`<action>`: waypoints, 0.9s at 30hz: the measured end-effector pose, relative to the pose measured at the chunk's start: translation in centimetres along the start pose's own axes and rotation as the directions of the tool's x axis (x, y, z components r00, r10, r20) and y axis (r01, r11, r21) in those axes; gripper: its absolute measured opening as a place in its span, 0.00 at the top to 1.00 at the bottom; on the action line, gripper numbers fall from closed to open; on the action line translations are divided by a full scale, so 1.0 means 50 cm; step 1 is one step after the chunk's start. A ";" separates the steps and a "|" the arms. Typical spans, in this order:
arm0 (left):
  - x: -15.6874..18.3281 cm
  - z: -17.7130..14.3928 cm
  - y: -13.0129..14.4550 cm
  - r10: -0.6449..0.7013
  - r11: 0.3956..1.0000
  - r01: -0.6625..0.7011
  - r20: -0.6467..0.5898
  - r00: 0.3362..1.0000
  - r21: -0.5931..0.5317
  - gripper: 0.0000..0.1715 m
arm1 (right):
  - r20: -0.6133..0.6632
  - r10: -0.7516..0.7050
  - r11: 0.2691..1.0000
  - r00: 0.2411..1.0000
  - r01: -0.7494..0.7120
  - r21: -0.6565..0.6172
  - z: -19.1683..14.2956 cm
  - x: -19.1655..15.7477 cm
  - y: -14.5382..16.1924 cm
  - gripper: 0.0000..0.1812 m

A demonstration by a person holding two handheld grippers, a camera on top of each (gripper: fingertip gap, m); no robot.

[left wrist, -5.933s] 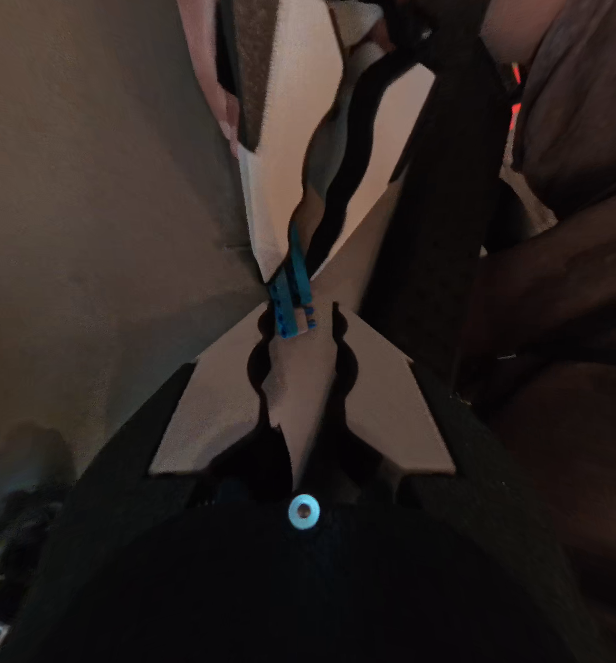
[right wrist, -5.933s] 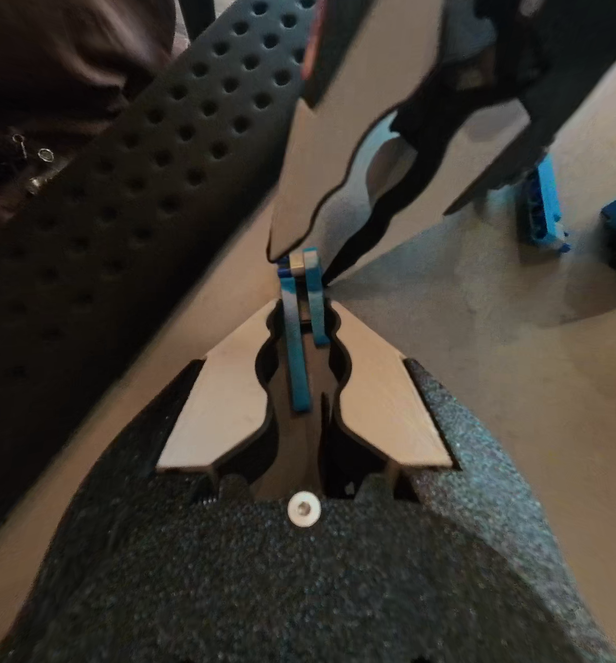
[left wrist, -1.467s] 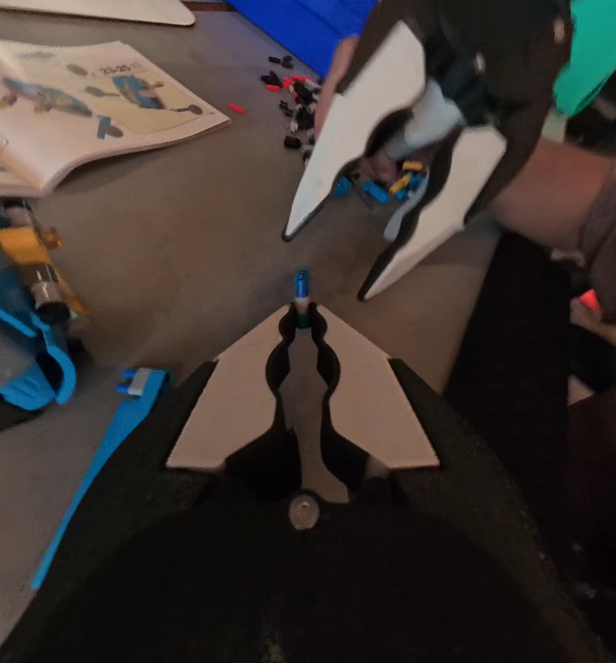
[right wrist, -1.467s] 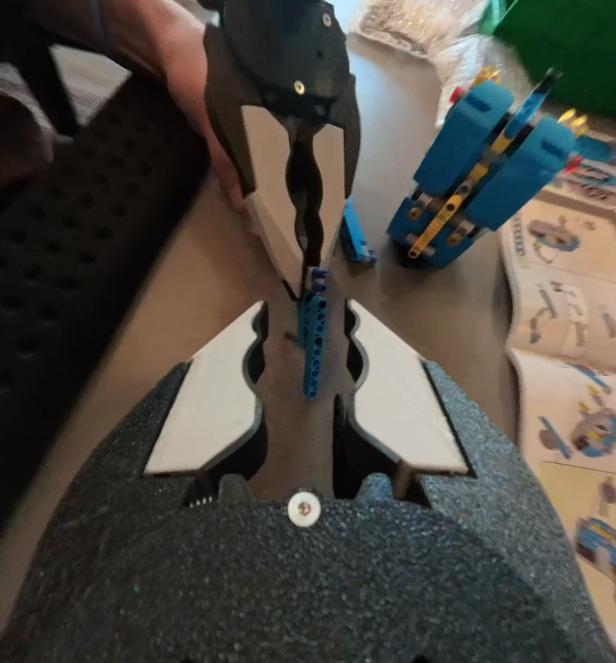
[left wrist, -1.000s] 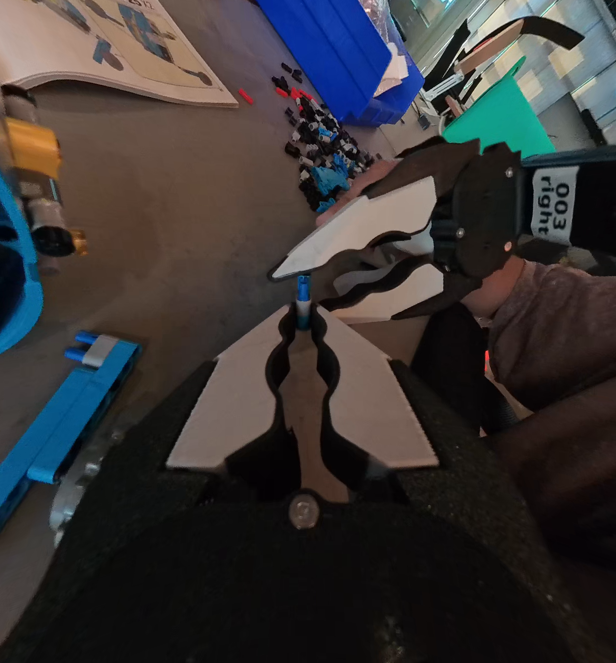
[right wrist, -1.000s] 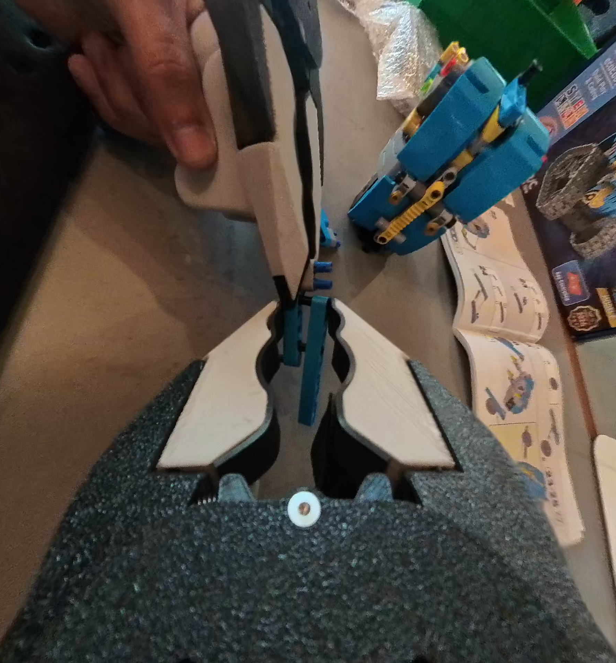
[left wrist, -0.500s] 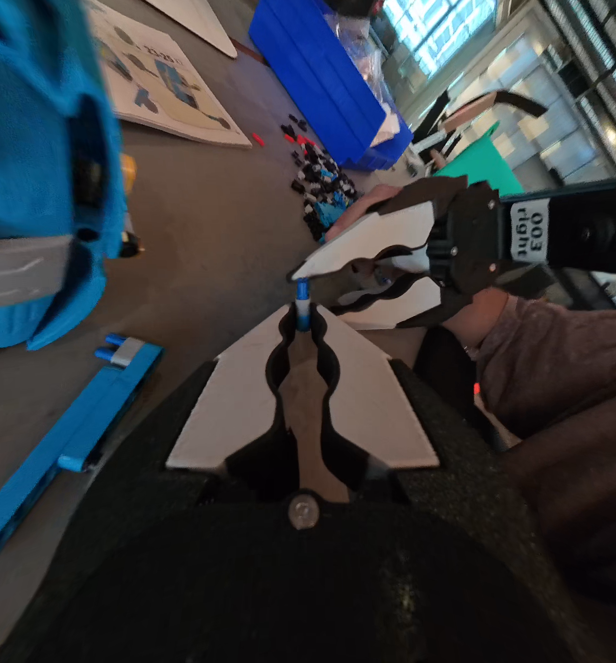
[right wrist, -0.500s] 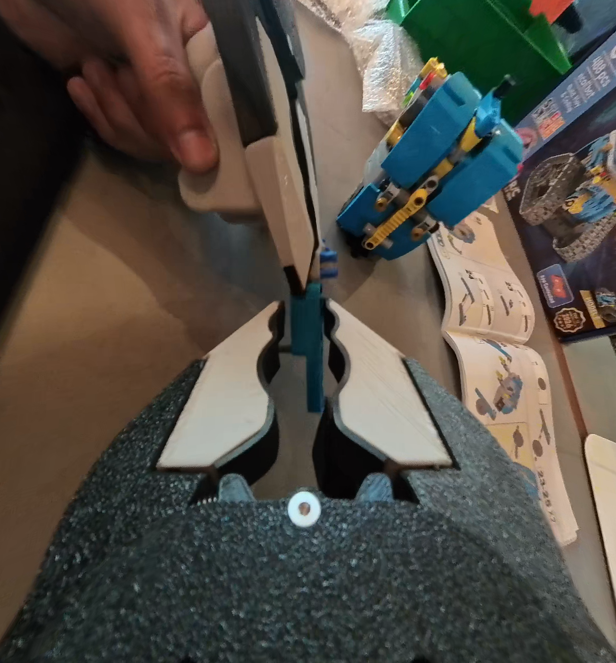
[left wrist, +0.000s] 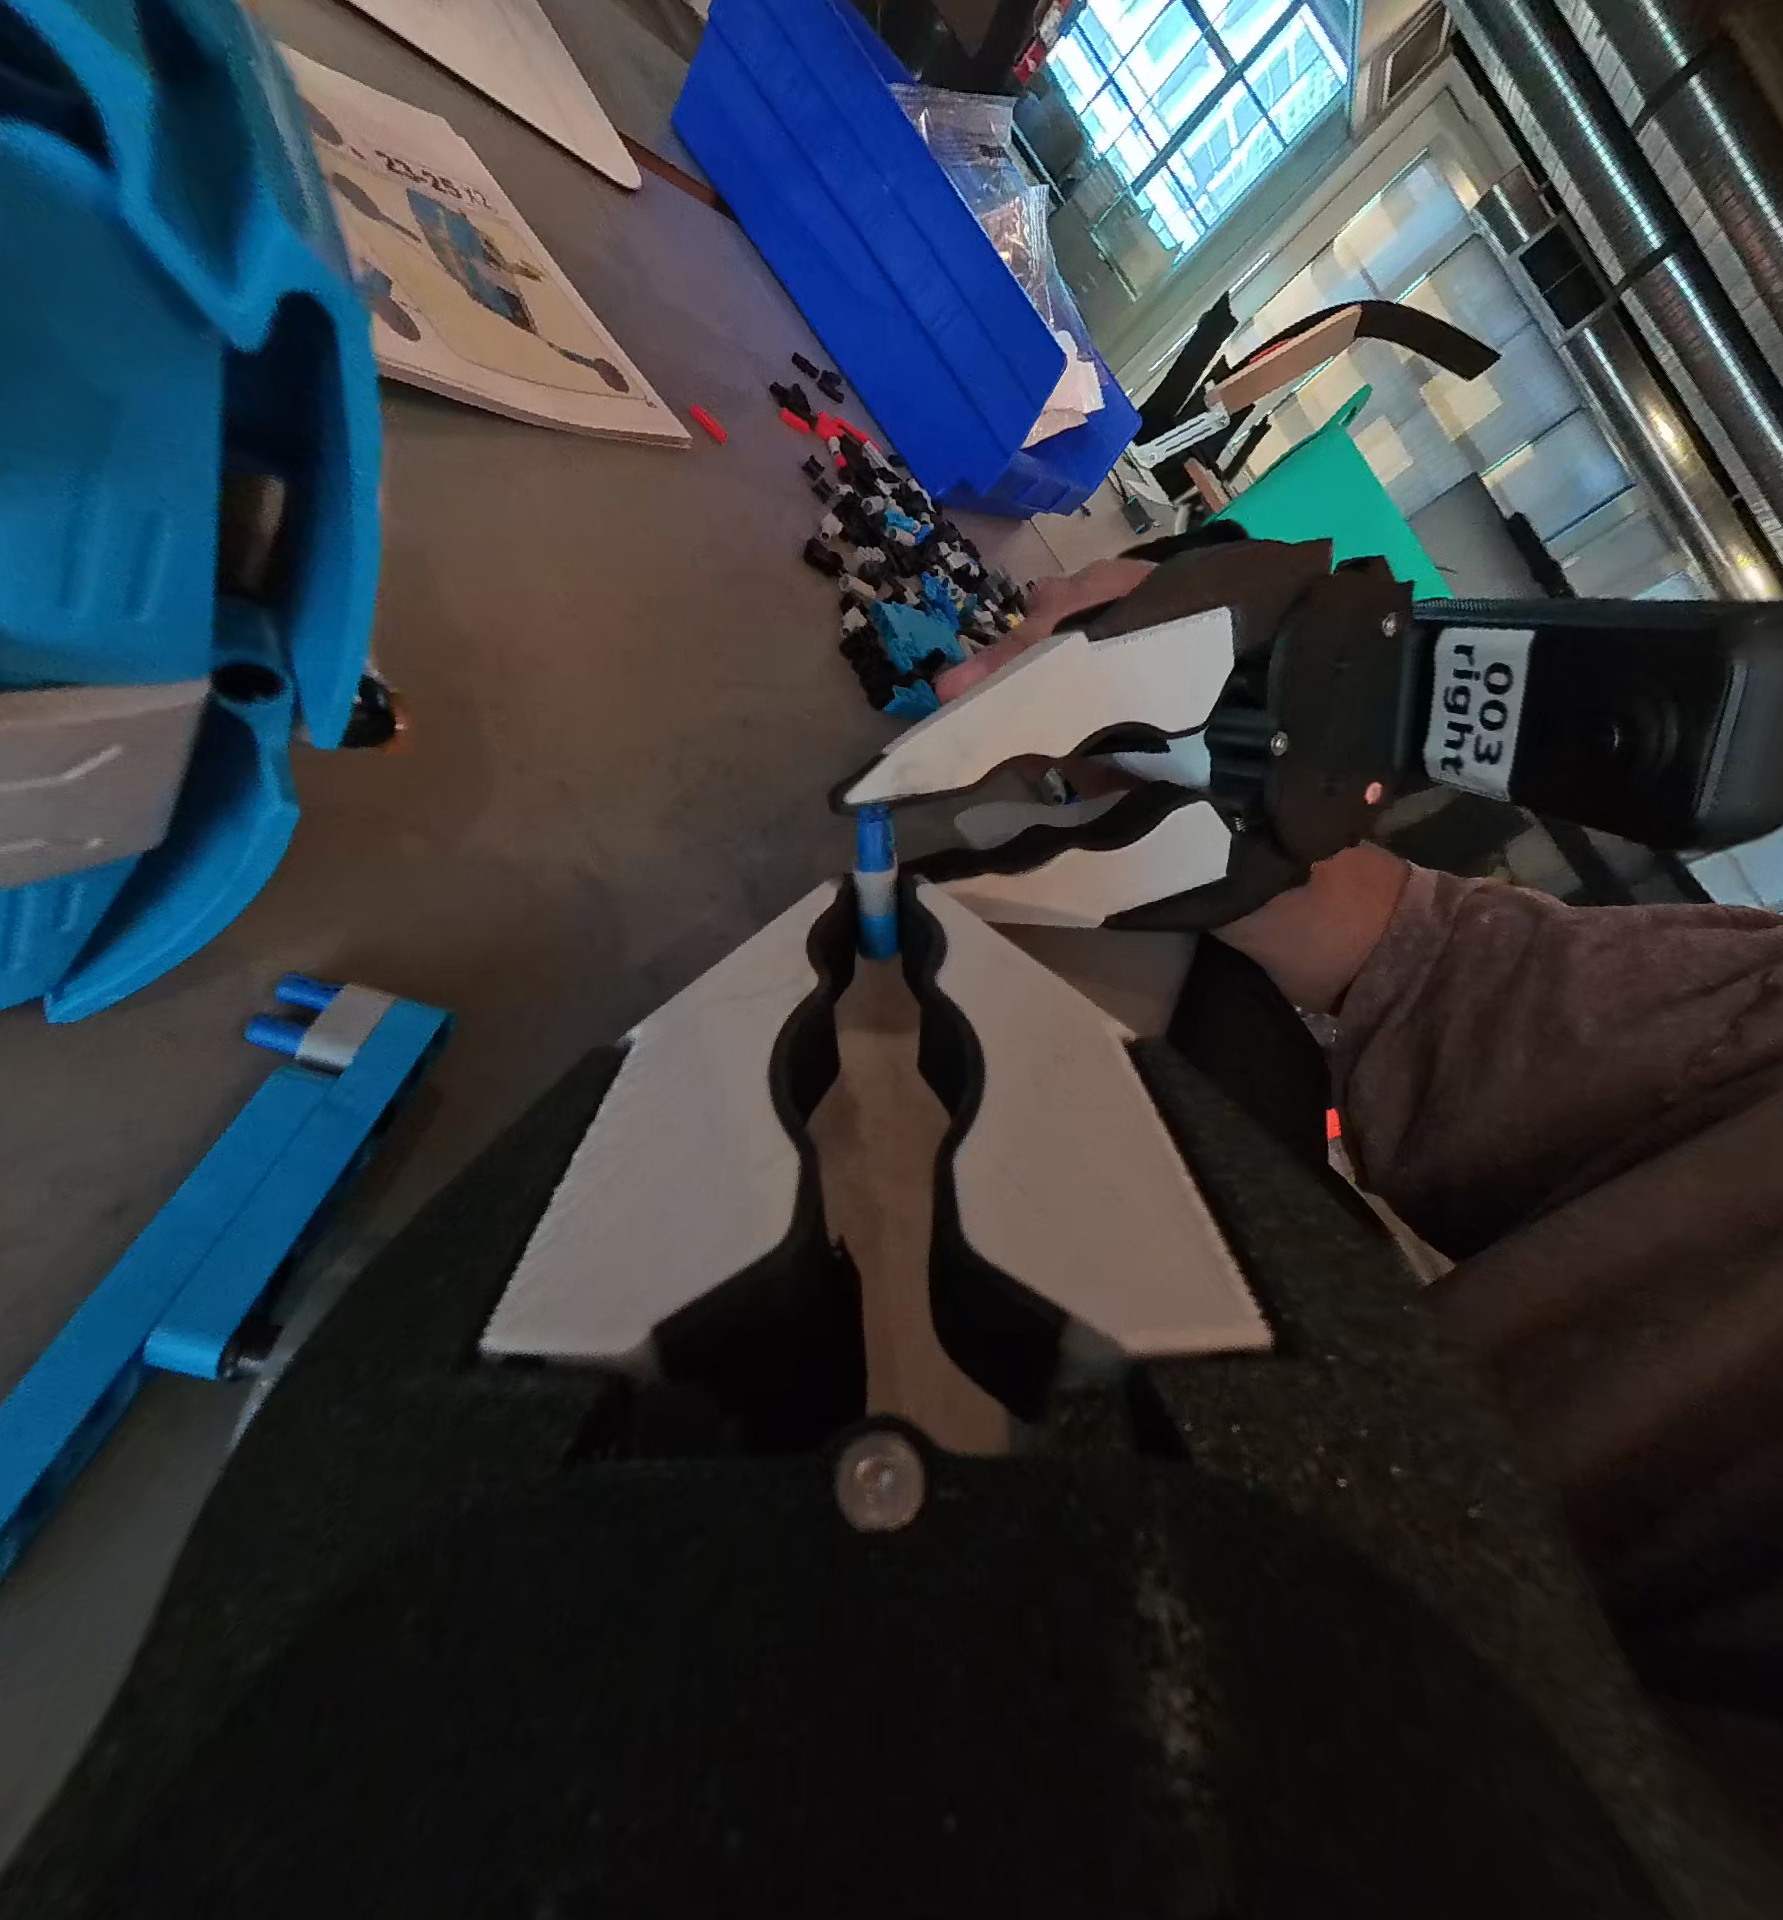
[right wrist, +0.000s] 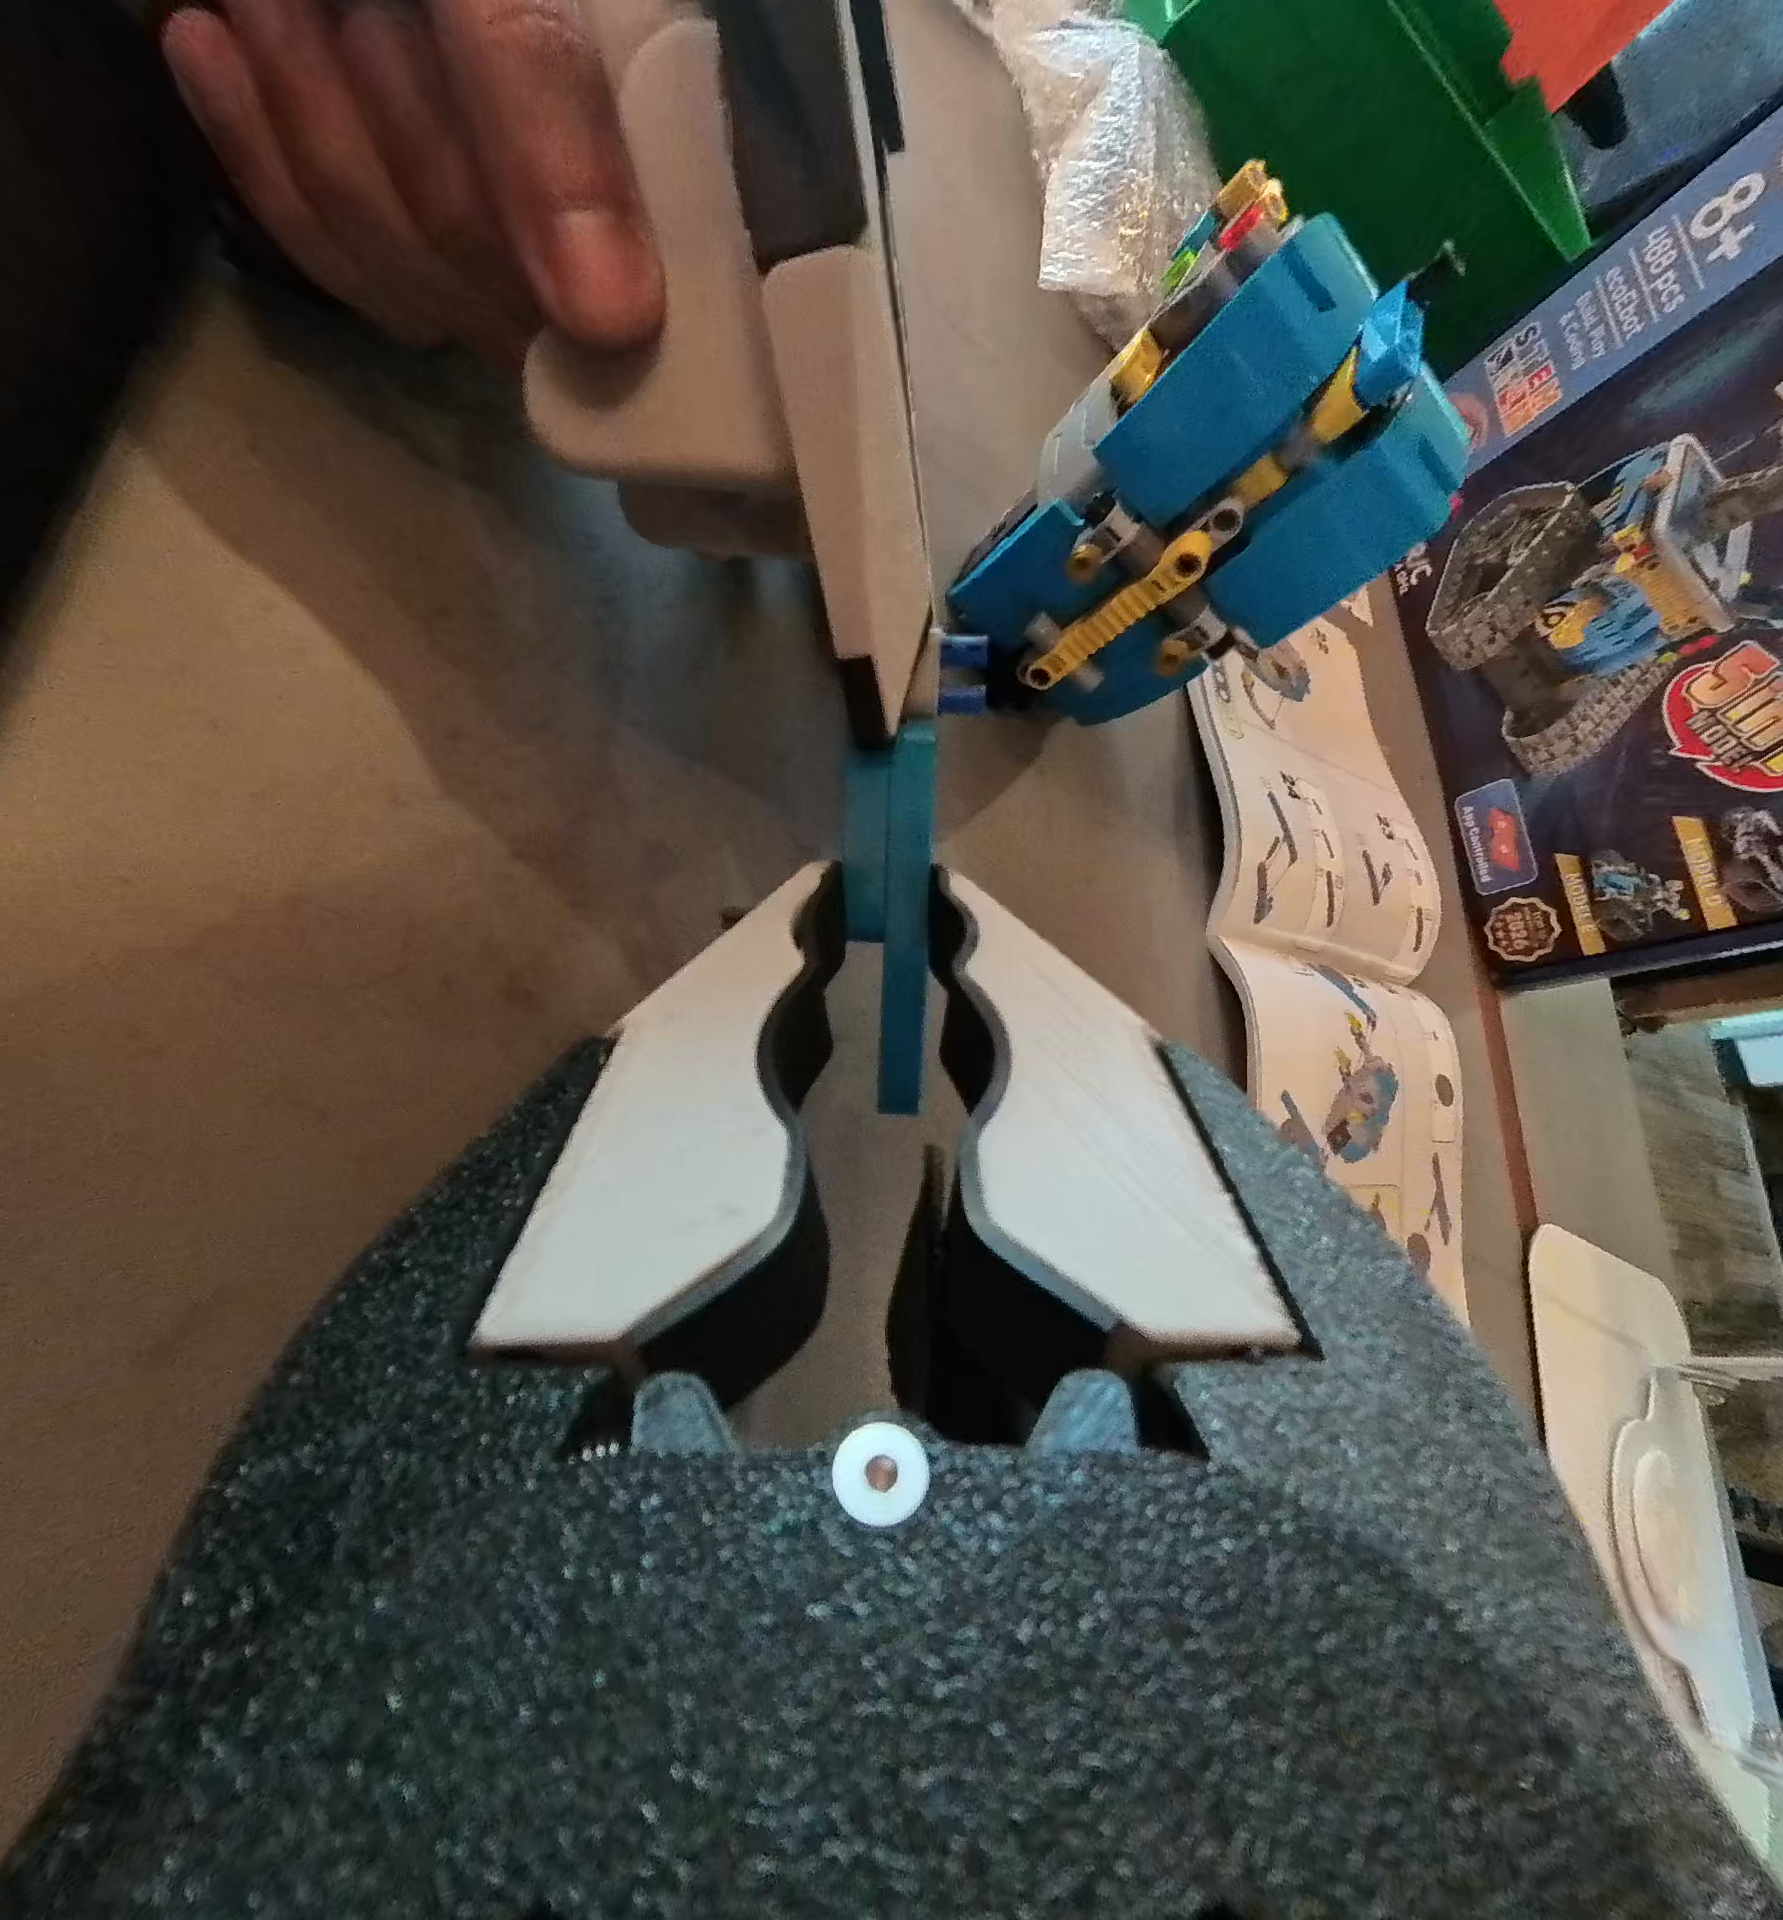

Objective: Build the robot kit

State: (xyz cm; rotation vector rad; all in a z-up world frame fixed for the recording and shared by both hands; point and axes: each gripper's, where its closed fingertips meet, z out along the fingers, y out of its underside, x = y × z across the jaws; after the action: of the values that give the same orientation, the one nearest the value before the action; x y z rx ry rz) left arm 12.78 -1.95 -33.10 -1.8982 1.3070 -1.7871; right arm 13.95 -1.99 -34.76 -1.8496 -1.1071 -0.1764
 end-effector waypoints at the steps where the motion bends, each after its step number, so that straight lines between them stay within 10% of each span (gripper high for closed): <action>1: 0.000 0.000 -0.001 0.009 1.000 -0.009 0.004 1.000 0.003 0.96 | 0.000 0.000 1.000 1.000 0.000 0.011 0.000 0.003 -0.001 0.91; 5: 0.011 -0.008 -0.014 0.020 0.999 -0.019 -0.024 0.999 0.044 0.96 | 0.043 0.099 0.994 0.994 -0.101 0.043 -0.009 0.011 -0.013 0.90; 7: 0.028 -0.019 -0.028 0.045 0.995 -0.040 -0.060 0.997 0.095 0.96 | 0.113 0.222 0.973 0.968 -0.227 0.038 -0.033 0.016 -0.024 0.72; 12: 0.125 -0.069 -0.052 0.317 0.925 -0.270 -0.154 0.936 0.267 0.96 | 0.323 0.593 0.770 0.738 -0.637 0.042 -0.083 0.029 -0.038 0.57; 16: 0.157 -0.082 -0.035 0.474 0.859 -0.424 -0.132 0.871 0.285 0.96 | 0.717 0.538 0.531 0.443 -0.839 0.119 -0.140 -0.014 -0.162 0.75; 20: 0.157 -0.092 -0.040 0.372 0.906 -0.308 -0.201 0.906 0.291 0.96 | 0.646 0.568 0.524 0.510 -0.829 0.194 -0.109 -0.002 -0.175 0.96; 27: 0.130 -0.095 -0.051 0.243 0.948 -0.178 -0.240 0.940 0.265 0.96 | 0.634 0.605 0.461 0.481 -0.861 0.214 -0.088 0.001 -0.160 0.96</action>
State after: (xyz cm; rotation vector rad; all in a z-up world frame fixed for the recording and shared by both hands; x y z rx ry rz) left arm 8.81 -3.22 -25.78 -1.3684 1.2536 -2.0344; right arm 9.37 -4.17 -27.19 -1.7223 -0.4000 1.0950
